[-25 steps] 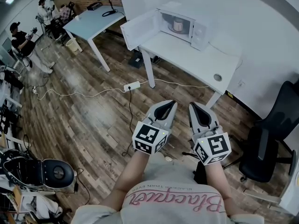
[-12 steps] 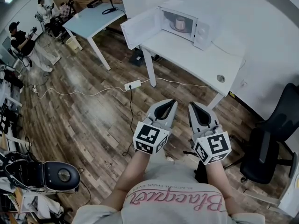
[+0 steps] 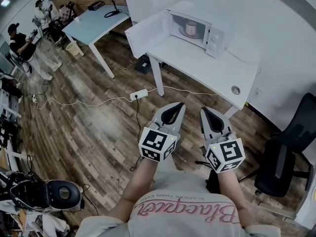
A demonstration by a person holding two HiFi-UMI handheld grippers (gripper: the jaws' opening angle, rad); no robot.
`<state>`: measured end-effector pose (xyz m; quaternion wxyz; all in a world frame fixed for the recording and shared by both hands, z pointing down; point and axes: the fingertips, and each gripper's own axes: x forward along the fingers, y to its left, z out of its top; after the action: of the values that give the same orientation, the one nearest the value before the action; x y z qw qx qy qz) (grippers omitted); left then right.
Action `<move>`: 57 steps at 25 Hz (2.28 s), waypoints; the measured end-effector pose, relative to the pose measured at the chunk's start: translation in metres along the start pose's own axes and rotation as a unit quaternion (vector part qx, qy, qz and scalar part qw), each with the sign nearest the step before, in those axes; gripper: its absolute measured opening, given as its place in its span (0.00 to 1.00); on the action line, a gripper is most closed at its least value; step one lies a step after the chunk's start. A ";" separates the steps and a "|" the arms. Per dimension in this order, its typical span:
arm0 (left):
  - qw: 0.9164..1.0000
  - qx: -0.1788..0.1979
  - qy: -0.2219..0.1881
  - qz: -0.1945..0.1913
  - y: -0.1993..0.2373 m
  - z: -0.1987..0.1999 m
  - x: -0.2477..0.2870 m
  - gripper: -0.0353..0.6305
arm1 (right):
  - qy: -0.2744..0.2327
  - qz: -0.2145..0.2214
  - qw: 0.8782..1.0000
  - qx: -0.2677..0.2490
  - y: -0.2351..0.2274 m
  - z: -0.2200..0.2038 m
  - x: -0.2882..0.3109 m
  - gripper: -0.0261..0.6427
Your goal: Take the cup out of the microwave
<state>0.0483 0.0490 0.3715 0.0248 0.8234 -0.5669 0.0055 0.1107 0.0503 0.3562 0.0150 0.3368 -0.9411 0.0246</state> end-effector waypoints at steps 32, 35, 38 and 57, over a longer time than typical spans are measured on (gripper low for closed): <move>0.998 0.025 -0.020 -0.054 0.171 0.028 0.108 0.06 | -0.008 -0.047 0.999 -0.007 -0.043 0.022 0.194 0.06; 0.997 0.028 -0.019 -0.064 0.182 0.029 0.118 0.06 | -0.010 -0.058 0.998 -0.007 -0.048 0.024 0.207 0.06; 0.996 0.031 -0.022 -0.076 0.190 0.031 0.128 0.06 | -0.011 -0.063 0.998 -0.004 -0.052 0.026 0.219 0.06; 0.996 0.004 -0.021 -0.089 0.238 0.020 0.159 0.06 | 0.017 -0.079 0.997 0.012 -0.066 0.006 0.266 0.06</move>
<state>-0.1177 -0.1847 0.3657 0.0100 0.8708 -0.4914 -0.0117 -0.0529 -0.1689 0.3643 0.0292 0.4099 -0.9108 0.0403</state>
